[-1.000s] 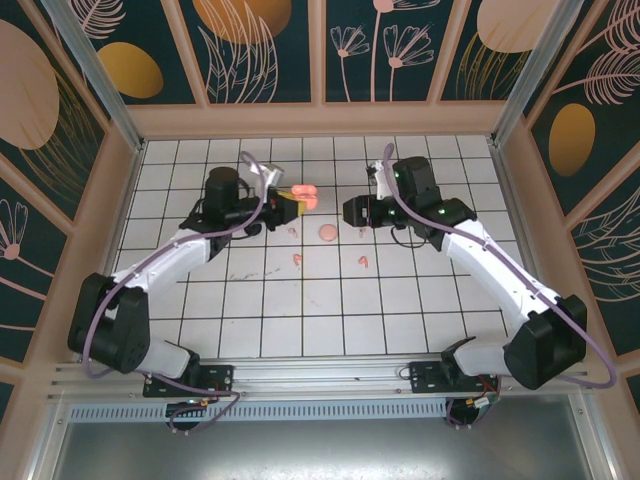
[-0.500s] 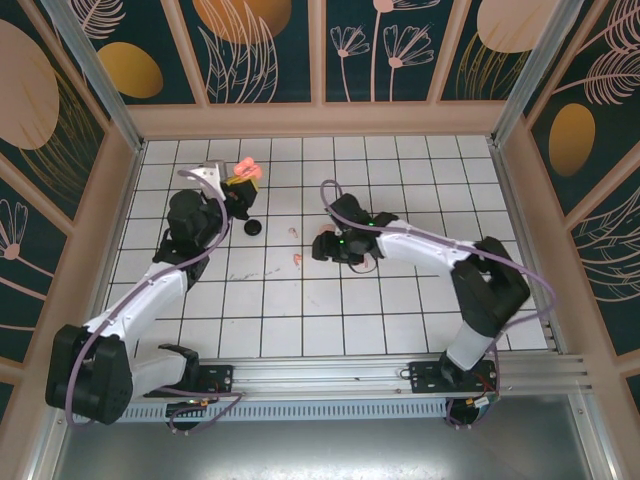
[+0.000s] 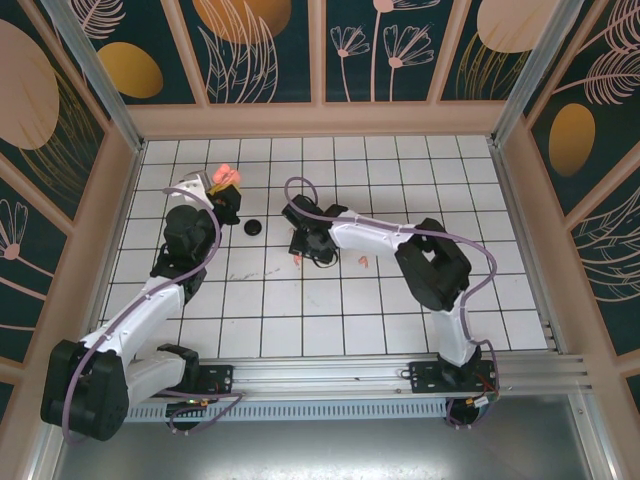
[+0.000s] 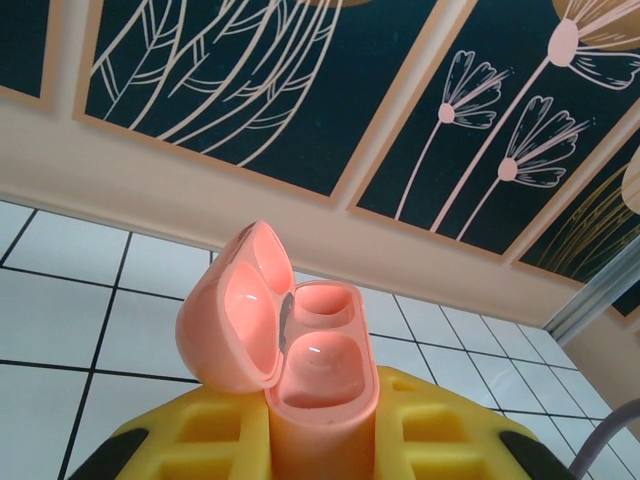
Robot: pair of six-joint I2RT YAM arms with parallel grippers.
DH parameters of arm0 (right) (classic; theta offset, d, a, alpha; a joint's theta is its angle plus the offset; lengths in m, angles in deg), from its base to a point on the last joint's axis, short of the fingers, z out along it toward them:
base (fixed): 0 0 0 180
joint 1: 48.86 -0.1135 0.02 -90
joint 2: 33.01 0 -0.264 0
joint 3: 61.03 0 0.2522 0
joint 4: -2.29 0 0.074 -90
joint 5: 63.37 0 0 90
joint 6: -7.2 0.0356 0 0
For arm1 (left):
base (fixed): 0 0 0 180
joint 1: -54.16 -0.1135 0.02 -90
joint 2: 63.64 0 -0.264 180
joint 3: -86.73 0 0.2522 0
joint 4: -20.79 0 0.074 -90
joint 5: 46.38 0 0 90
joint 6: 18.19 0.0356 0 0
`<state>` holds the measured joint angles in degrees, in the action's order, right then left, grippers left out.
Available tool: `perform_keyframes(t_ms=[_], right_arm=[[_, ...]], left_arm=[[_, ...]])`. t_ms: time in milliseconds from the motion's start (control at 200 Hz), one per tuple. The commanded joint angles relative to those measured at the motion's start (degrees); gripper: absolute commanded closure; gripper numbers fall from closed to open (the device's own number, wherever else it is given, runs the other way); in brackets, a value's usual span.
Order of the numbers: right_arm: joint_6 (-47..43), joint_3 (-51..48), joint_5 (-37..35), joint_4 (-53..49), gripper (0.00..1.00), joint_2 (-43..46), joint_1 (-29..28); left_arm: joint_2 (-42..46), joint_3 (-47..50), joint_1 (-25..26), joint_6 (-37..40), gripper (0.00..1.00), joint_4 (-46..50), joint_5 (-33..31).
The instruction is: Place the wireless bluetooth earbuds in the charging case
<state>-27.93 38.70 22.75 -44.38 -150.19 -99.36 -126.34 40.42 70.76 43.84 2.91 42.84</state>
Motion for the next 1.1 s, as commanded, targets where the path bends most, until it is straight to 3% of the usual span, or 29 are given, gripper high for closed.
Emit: perform_keyframes(t_ms=[0, 405, 851, 1096], right_arm=[[3.0, 4.9, -3.0, -5.4, 0.42, -3.0, -1.1], [3.2, 15.4, -3.9, -11.5, 0.46, -10.6, -2.7], [3.6, 16.5, -3.4, -11.7, 0.57, -12.4, -3.7], [3.4, 17.1, -3.3, -11.9, 0.57, -13.8, -4.0]], left_arm=[[1.4, 1.1, -0.3, -1.2, 1.0, -3.4, -2.8], [2.6, 1.7, -0.3, -0.5, 1.0, -3.5, -4.1], [2.9, 2.3, -0.3, 0.3, 1.0, -3.8, -4.4], [3.2, 2.7, -0.4, 0.7, 1.0, -3.9, -4.6]])
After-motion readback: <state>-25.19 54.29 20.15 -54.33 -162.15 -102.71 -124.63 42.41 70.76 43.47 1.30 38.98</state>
